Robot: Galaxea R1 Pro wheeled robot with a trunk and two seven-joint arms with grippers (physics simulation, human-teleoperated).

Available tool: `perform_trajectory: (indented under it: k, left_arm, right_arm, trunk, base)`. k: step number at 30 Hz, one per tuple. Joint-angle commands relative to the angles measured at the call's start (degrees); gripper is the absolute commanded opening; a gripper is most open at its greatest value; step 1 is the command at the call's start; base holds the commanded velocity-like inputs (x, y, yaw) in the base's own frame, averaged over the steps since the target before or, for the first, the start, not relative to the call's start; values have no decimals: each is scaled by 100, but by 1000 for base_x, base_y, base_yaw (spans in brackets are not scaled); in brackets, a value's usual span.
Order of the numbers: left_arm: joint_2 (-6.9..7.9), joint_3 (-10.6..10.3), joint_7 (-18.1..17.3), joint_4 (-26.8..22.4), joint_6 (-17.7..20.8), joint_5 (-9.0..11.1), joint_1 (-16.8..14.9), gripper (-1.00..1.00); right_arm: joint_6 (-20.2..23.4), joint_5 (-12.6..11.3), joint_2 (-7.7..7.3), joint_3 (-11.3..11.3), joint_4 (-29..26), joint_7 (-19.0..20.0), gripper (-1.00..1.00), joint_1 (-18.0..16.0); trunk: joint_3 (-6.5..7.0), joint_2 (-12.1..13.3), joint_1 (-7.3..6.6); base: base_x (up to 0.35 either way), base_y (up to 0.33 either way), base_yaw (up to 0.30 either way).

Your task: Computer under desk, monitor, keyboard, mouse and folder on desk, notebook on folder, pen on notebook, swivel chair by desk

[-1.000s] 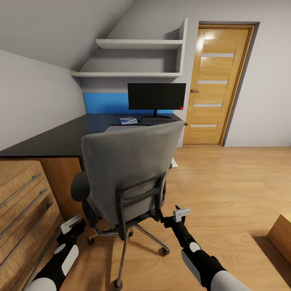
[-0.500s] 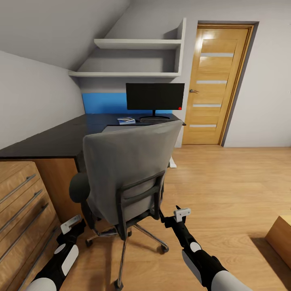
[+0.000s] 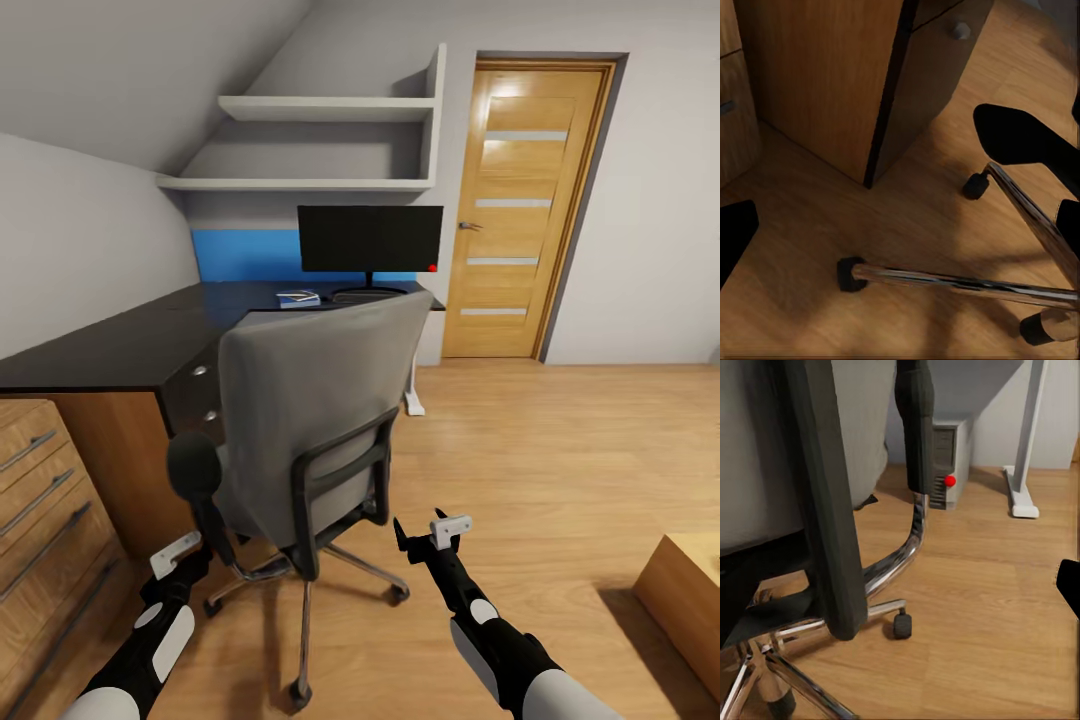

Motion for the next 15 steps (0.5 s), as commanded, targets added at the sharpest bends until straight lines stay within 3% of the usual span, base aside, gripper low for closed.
perform_trajectory:
  k: [1, 6, 15]
  left_arm:
    - [1, -16, 6, 1, -22, 55, -2, 100]
    - [1, -16, 3, 1, -24, 52, -1, 100]
    - [1, -16, -5, 1, -25, 52, -1, 100]
  right_arm:
    - [-25, -61, -3, 24, 8, 21, 100, -5]
    - [-23, -61, 1, 24, 8, 21, 100, -5]
    - [-21, -61, 5, 24, 10, 20, 100, -5]
  trunk:
    - [-5, -2, -1]
    - [-5, -2, -1]
    - [-5, -2, -1]
  base:
    - [16, -175, 0]
    - [79, -174, 0]
    - [181, -167, 0]
